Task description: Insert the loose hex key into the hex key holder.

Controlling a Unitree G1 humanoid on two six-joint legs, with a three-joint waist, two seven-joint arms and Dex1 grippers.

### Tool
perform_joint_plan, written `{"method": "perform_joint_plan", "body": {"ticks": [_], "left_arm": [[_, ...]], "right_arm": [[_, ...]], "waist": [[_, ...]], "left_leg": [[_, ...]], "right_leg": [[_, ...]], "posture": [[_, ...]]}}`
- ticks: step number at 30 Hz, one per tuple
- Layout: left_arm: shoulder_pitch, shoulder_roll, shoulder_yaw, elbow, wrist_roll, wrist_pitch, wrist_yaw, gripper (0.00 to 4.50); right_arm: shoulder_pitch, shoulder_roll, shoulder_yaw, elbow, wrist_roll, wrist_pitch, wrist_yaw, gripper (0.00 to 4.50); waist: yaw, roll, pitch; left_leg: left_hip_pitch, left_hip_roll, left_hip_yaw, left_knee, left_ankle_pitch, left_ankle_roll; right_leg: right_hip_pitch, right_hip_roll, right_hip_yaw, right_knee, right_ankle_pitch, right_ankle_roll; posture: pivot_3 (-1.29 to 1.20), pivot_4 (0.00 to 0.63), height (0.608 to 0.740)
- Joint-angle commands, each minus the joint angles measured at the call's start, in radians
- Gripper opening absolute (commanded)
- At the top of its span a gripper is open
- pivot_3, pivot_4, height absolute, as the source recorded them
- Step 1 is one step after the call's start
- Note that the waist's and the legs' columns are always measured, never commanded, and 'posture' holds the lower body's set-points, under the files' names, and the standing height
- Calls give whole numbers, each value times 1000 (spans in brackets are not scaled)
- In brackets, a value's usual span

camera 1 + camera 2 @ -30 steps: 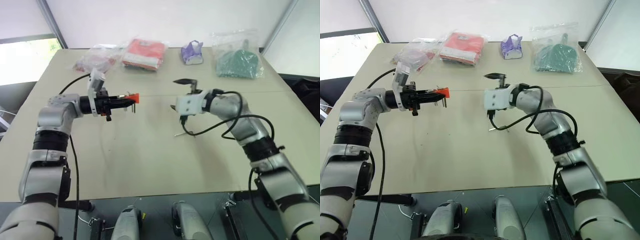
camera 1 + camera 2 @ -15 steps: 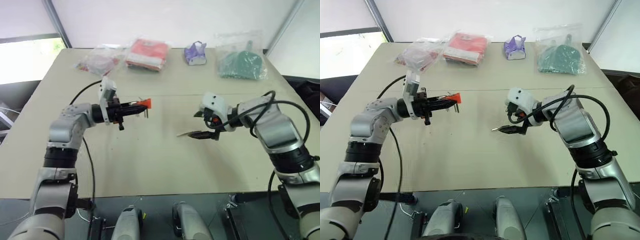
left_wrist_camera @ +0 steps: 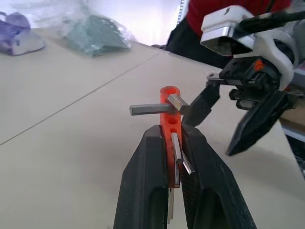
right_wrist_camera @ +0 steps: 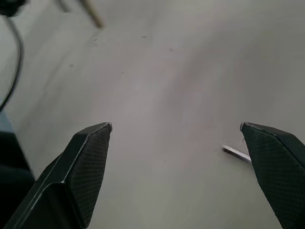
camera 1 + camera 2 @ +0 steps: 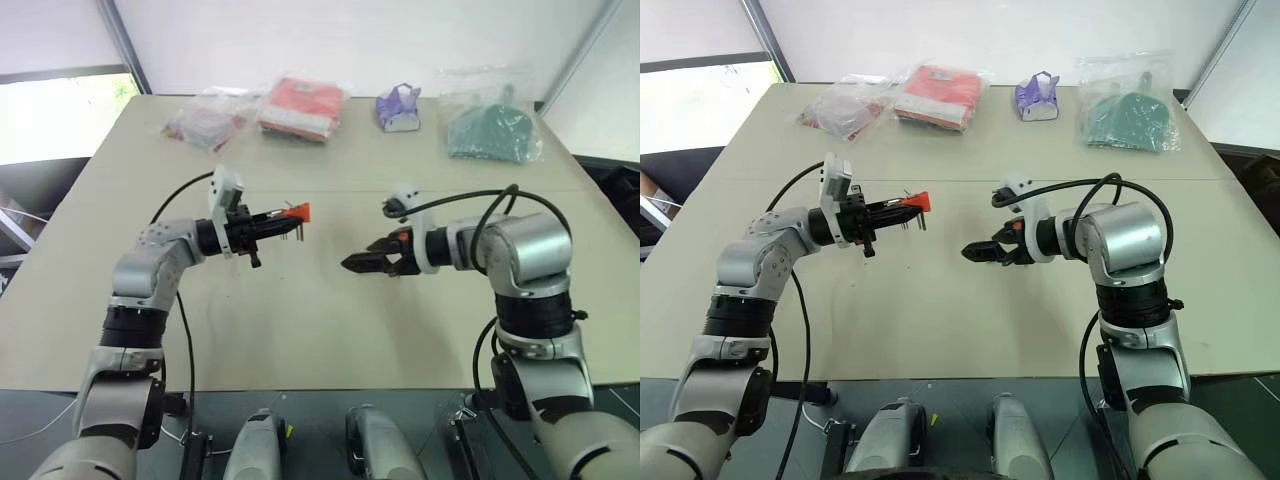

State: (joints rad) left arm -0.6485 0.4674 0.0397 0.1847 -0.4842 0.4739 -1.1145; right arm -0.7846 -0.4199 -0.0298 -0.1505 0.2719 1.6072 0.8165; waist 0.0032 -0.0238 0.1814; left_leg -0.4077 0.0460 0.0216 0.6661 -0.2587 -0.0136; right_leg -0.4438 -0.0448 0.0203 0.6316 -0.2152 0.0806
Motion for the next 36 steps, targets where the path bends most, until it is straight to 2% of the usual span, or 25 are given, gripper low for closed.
{"method": "perform_joint_plan", "body": {"ticks": [1,11,14,18,22,25,28,30,33,36], "left_arm": [[-1,-12,13,-12,-5,-29,20,0],[17,-31,-3,-13,5,-55,42,0],[17,-36,-1,-7,11,-65,48,0],[15,-42,-3,0,15,-74,59,0],[18,-42,-3,0,17,-76,65,0],[23,-33,1,-9,12,-67,66,0],[30,-28,-2,-14,10,-62,65,0],[30,-29,-6,-12,11,-65,66,0],[24,-33,-8,-9,12,-67,69,0],[20,-34,-6,-9,10,-66,70,0]], "right_arm": [[-2,-30,-51,6,129,7,-94,4475],[53,-157,-55,59,585,7,-427,4475],[80,-166,-42,62,671,7,-518,4475],[91,-136,-48,106,711,7,-620,4475],[74,-107,-38,95,663,7,-660,4475],[38,-348,295,-103,440,-308,-402,4475],[-12,-496,489,-117,219,-606,-180,4475],[-49,-521,552,-63,117,-735,-82,4475],[-84,-506,592,37,-1,-867,6,4475],[-97,-500,630,119,-136,-1077,100,4475]], "waist": [[0,0,0],[-16,0,0],[-20,0,0],[-20,0,0],[-19,0,0],[-18,2,1],[-19,2,1],[-23,2,1],[-23,2,1],[-18,2,1]], "left_leg": [[0,0,0,0,0,0],[0,0,0,0,0,0],[0,0,0,0,0,0],[0,1,0,-1,0,0],[0,1,0,-1,0,0],[0,1,0,-1,0,0],[0,1,0,-1,0,0],[0,1,0,-1,0,0],[0,1,0,-1,0,0],[0,1,0,-1,0,0]], "right_leg": [[0,0,0,0,0,0],[0,0,1,0,0,0],[0,1,1,0,0,0],[0,2,1,0,0,0],[0,2,1,0,0,0],[0,2,1,-1,0,0],[-1,2,1,-2,-1,1],[-1,2,1,-2,-1,1],[-1,3,1,-2,-1,1],[-1,3,1,-2,-1,1]], "posture": [[0,150,740],[0,150,740],[0,150,740],[0,150,740],[0,150,740],[0,150,740],[0,150,740],[0,150,740],[0,150,740],[0,150,740]]}}
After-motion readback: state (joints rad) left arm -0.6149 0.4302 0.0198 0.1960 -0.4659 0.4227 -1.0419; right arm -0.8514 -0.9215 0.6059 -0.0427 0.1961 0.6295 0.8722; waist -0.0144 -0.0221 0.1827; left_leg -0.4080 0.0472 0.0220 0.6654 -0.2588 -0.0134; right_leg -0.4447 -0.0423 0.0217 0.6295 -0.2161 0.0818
